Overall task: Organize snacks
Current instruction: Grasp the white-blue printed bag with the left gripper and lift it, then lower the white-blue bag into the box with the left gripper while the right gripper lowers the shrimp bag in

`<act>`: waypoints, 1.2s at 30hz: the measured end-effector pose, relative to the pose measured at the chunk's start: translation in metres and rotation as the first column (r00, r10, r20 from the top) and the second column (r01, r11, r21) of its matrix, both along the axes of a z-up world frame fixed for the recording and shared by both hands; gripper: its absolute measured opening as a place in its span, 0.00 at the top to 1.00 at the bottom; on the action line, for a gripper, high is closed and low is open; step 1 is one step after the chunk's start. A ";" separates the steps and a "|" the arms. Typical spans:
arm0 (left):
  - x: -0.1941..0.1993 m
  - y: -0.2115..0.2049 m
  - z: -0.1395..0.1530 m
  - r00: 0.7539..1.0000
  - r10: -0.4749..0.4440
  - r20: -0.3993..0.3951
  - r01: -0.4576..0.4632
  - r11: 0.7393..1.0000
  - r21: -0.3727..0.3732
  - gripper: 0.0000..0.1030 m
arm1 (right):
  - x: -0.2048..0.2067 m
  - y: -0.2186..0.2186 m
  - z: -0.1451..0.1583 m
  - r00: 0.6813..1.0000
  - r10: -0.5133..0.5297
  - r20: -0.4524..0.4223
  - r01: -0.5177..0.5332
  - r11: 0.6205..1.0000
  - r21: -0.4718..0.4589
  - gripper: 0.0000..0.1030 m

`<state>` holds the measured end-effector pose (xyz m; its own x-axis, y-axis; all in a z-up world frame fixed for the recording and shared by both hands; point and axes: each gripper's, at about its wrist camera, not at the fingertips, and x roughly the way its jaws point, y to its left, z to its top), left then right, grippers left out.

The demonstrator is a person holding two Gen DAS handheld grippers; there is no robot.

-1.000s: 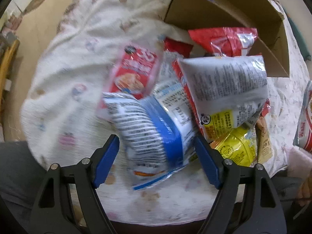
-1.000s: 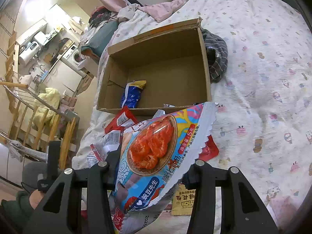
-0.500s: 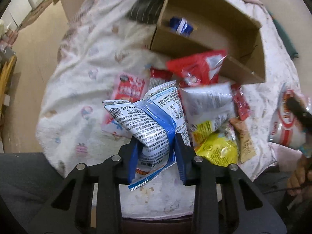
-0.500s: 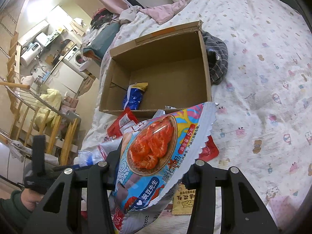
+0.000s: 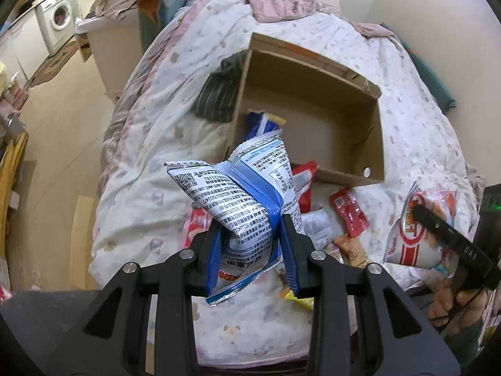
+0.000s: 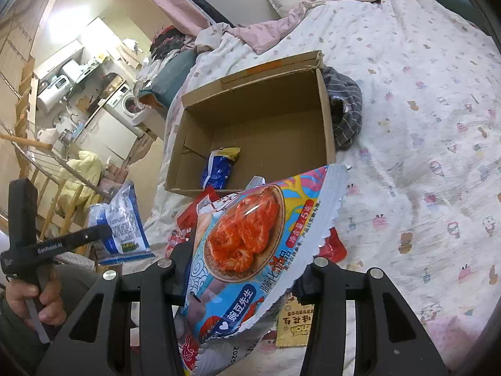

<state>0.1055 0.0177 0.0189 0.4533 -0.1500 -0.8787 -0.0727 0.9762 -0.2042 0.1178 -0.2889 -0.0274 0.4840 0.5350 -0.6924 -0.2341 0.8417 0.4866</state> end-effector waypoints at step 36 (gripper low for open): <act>0.138 -0.039 -0.027 0.989 -0.142 0.034 0.141 0.990 0.012 0.71 | 0.130 0.017 0.000 0.996 -0.078 0.038 0.079 0.997 -0.023 0.54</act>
<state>0.2438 -0.0212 -0.0086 0.4583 -0.2067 -0.8644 0.0732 0.9781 -0.1950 0.2477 -0.2723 -0.0275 0.5494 0.4773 -0.6858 -0.1844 0.8698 0.4576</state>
